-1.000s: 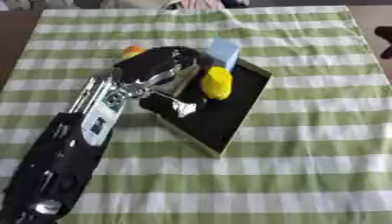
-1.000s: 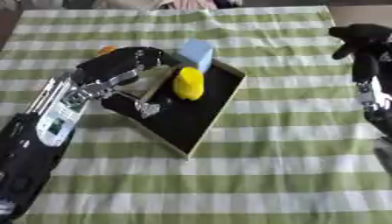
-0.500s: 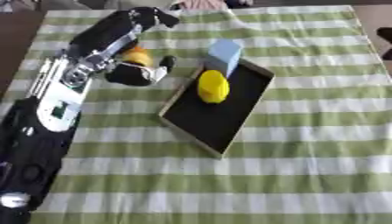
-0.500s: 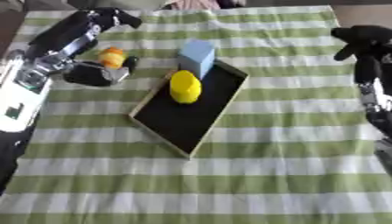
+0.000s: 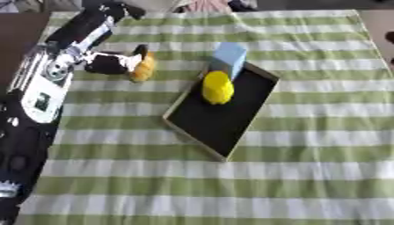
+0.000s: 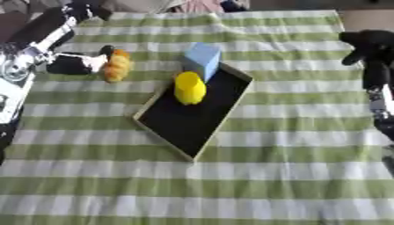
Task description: Pick up objects on the table and place them in the box.
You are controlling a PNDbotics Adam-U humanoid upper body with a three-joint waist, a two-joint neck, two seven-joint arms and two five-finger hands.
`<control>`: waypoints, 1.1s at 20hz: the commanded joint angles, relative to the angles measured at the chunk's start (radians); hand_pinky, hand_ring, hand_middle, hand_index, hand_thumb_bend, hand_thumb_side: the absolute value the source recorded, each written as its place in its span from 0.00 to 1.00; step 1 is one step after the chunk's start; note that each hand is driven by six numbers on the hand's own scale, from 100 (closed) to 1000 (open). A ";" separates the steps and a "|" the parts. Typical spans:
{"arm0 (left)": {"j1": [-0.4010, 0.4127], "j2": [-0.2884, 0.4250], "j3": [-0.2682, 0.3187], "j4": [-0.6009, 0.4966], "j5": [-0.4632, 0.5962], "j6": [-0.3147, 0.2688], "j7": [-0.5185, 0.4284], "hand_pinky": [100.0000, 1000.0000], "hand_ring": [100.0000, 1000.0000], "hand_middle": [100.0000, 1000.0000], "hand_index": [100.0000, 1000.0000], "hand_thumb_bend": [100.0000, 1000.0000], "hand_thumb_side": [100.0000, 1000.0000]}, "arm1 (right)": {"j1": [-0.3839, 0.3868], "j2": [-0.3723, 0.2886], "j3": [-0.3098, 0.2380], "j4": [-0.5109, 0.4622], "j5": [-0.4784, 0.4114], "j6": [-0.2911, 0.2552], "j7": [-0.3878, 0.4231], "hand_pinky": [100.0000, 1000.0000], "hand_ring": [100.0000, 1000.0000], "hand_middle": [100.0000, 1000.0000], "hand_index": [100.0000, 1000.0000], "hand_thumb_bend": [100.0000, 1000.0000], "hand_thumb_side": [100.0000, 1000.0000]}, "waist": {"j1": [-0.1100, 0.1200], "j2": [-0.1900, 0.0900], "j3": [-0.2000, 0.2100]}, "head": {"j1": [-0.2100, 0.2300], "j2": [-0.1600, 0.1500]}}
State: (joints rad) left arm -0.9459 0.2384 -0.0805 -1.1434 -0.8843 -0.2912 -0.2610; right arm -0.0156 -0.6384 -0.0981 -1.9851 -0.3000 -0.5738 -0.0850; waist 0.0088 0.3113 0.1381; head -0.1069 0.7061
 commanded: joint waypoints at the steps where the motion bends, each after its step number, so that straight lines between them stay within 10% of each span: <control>1: -0.034 0.012 0.029 0.047 -0.034 0.008 0.011 0.87 0.90 0.76 0.91 0.13 0.43 | -0.009 -0.026 -0.008 -0.015 0.005 -0.003 0.003 0.94 0.81 0.46 0.76 0.00 0.41 | -0.004 -0.013 -0.003 | 0.007 -0.017; 22: -0.179 0.020 0.076 0.267 -0.175 -0.041 -0.072 0.90 0.93 0.79 0.92 0.39 0.59 | -0.050 -0.043 -0.023 -0.015 -0.010 -0.008 -0.014 0.94 0.81 0.46 0.76 0.00 0.41 | 0.016 0.026 -0.033 | 0.045 -0.030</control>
State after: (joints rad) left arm -1.0961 0.2365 -0.0144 -0.8767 -1.0498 -0.3229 -0.3216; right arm -0.0575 -0.6480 -0.1104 -1.9851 -0.3057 -0.5844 -0.0991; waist 0.0266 0.3563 0.1049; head -0.0683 0.6865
